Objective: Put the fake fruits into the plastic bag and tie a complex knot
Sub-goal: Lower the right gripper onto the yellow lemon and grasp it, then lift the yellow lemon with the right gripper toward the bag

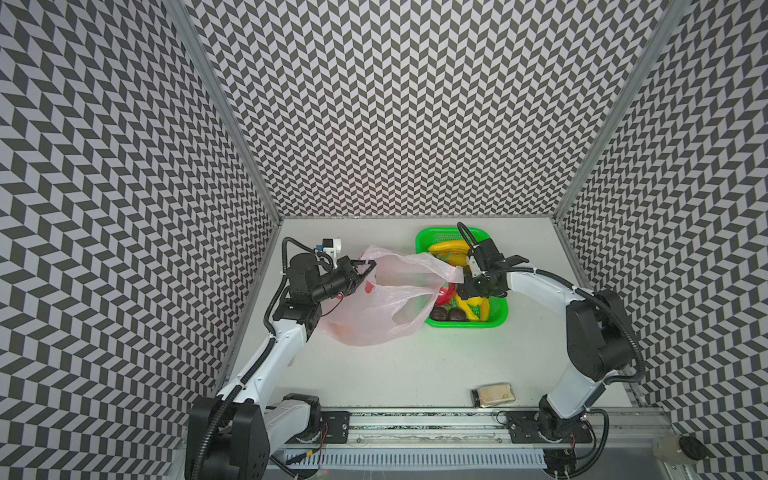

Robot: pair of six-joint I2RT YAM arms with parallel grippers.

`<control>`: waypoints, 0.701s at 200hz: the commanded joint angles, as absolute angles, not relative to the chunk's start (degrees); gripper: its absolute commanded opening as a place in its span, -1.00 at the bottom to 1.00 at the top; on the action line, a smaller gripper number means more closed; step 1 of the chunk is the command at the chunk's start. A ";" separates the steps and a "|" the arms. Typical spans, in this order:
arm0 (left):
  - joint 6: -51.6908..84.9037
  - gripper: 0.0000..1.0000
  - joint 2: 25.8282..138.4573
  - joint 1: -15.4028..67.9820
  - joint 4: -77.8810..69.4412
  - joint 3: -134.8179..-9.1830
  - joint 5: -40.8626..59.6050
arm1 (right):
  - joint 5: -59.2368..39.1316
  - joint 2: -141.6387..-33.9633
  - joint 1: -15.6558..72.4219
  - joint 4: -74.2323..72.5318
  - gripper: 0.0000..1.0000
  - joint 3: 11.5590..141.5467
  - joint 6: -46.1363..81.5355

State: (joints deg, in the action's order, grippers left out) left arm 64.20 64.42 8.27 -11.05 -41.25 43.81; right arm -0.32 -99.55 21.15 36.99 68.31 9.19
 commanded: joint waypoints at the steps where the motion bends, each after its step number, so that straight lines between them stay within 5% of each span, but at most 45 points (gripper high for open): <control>1: 64.69 -1.00 63.66 8.54 -12.37 -40.83 44.48 | 3.13 -99.81 21.07 39.96 0.60 67.25 9.27; 28: 64.69 -1.00 63.35 8.54 -12.23 -40.80 44.54 | 1.30 -102.20 21.02 38.58 0.45 65.60 9.59; 115: 64.43 -1.00 63.06 8.54 -11.41 -41.22 44.47 | -0.38 -103.15 21.01 34.23 0.46 65.03 9.01; 140: 64.36 -1.00 62.94 8.53 -11.18 -41.22 44.46 | -0.96 -100.67 20.75 33.23 0.09 64.34 9.31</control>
State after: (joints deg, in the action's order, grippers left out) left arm 64.18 64.36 8.27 -11.00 -41.25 43.81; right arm 0.73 -100.18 21.08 34.79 66.74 9.34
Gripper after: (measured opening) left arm 0.049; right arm 0.616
